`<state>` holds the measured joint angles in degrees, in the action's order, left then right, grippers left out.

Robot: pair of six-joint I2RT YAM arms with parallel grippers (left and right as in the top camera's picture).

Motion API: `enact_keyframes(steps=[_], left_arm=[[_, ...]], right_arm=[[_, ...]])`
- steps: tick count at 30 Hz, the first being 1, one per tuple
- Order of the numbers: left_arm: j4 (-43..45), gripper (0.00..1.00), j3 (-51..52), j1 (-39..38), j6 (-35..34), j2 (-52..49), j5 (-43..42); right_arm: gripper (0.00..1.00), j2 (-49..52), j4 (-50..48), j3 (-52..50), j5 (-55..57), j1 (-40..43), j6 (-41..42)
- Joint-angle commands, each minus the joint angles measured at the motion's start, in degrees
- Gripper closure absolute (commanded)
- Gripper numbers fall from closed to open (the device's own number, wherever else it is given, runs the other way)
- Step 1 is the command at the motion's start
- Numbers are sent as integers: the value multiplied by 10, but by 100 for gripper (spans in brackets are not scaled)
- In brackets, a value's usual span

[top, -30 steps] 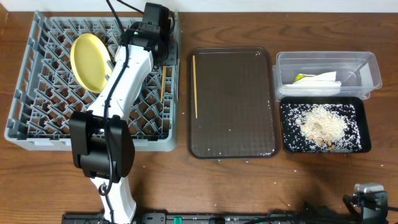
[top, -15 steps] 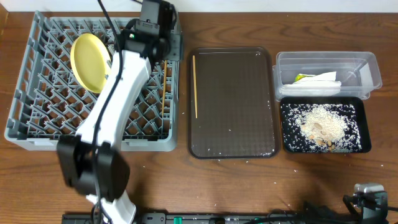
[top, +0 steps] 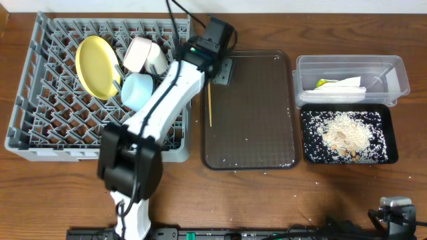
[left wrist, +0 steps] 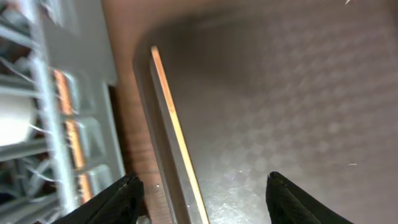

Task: Sort waste into correct bins and load items into the dishwasher
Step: 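Release the chopstick and move the left gripper back to the tray, then grasp the second wooden chopstick with the left gripper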

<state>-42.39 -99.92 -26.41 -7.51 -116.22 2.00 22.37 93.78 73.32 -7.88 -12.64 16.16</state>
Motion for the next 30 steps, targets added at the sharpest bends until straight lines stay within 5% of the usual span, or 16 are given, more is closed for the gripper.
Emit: enact_keyframes(steps=[1, 30], left_arm=[[-2, 36, 2, 0, -10, -24, 22], [33, 44, 3, 12, -9, -157, 3]], right_arm=[[1, 0, 1, 0, 3, 7, 5], [1, 0, 2, 0, 3, 7, 5]])
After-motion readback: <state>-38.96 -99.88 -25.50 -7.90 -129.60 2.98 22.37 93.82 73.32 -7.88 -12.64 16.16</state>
